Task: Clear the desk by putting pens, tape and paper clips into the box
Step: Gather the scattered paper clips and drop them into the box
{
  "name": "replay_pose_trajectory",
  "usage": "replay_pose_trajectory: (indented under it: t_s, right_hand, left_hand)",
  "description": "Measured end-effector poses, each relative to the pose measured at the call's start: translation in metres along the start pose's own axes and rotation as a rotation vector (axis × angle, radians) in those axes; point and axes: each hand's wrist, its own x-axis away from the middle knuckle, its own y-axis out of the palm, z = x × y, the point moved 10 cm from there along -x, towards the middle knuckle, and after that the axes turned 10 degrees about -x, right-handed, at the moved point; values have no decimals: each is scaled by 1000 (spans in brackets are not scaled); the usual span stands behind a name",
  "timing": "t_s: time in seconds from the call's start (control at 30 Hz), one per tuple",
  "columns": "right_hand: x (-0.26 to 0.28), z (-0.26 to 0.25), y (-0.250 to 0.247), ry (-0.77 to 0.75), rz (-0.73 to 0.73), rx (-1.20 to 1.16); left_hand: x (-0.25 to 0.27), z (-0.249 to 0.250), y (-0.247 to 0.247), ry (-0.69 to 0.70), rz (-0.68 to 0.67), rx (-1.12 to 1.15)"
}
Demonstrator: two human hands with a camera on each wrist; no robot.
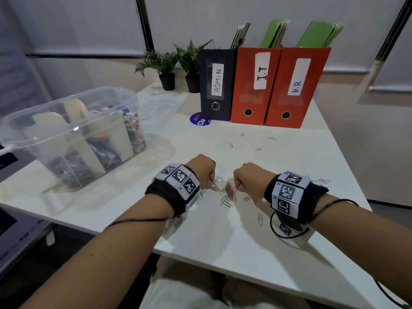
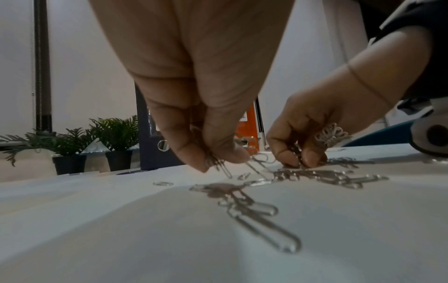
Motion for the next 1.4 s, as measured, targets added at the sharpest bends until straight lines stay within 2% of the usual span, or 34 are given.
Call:
replay_pose_trajectory:
  t_s: [0.23,0.43,0.6,0.77,0.83,0.9,1.07,1.23,1.4]
  right_hand:
    - [0,-4,4,5,-56,98]
    - [-11,-11,-17,0,31,-5]
    - [-25,-72,-61,-131,119,-45]
    - [-43,-180,-119,-344,241,-112]
    - [-53,-226,-137,-429,278,-166]
    - [-63,-271,-148,-505,305,-195]
    - [-95,-357,-159,-606,324,-268]
    - [-126,-390,-144,-543,281,-338]
    - [-142,-395,-117,-480,192,-347]
  left_hand:
    - [-2,-27,-26,-56,160,189]
    - [22,-70,-55,-181,332,351]
    - [70,-140,-97,-331,567,436]
    - [156,-248,-142,-593,822,426]
    - [181,-293,-139,-706,822,405]
    - [194,-325,-127,-770,749,388]
    - [204,-358,-105,-893,685,309]
    - [194,-371,-90,-913,609,333]
    - [196,-382,-85,-953,613,385]
